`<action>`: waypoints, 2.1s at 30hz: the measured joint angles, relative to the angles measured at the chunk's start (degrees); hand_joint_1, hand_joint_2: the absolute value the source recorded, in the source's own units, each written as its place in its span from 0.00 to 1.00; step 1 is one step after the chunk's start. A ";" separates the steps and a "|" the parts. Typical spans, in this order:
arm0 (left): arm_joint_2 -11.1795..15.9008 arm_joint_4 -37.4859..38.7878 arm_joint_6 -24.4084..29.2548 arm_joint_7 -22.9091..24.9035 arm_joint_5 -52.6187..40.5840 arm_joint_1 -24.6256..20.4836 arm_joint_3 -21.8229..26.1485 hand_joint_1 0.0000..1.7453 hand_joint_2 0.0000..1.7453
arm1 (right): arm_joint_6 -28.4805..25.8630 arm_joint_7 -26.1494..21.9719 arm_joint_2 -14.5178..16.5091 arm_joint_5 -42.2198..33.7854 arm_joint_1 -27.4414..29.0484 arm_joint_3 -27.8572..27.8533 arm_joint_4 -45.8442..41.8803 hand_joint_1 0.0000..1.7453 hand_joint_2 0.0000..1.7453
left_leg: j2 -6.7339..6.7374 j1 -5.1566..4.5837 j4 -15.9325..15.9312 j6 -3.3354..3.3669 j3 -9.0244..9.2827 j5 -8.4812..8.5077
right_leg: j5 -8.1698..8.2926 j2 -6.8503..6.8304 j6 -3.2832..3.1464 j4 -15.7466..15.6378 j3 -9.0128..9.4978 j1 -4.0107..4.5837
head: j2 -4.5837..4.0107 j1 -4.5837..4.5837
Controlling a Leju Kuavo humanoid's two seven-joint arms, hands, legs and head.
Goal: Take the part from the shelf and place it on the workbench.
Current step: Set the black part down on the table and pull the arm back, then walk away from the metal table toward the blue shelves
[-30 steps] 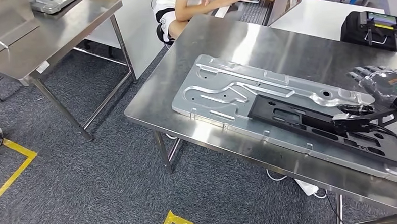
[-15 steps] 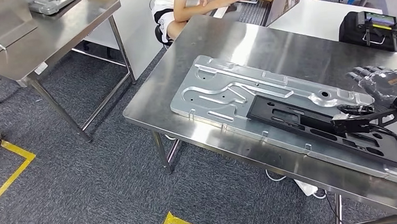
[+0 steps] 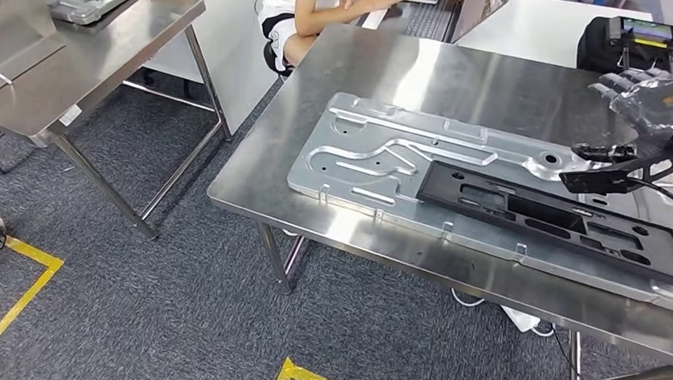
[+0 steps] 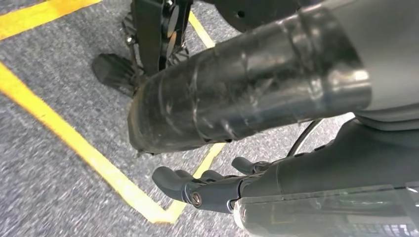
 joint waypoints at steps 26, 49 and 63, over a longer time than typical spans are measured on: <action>0.02 0.00 -0.78 -0.21 -0.41 0.12 0.07 0.00 0.00 | -0.02 -0.18 1.49 -1.06 -2.90 1.61 1.98 0.00 0.00 | 3.25 0.17 -0.44 1.24 0.55 -0.12 | -1.05 -0.51 1.43 6.03 -3.39 -0.60 | -0.01 0.05; 0.10 0.00 -1.15 -0.03 -0.84 0.04 0.39 0.00 0.00 | -0.06 -1.28 0.79 1.83 -6.41 6.46 2.02 0.00 0.00 | 0.55 0.03 -0.09 1.50 -0.20 0.36 | -2.30 -1.00 0.22 2.97 -0.87 0.45 | 0.00 0.05; 0.07 0.00 -1.10 -0.17 -1.37 0.39 0.42 0.00 0.00 | -0.73 -0.05 -0.61 0.90 -5.66 7.72 1.73 0.00 0.00 | -4.43 0.16 0.94 -0.38 -1.23 0.05 | 0.25 1.50 -0.52 -0.60 0.44 -0.37 | 0.00 0.01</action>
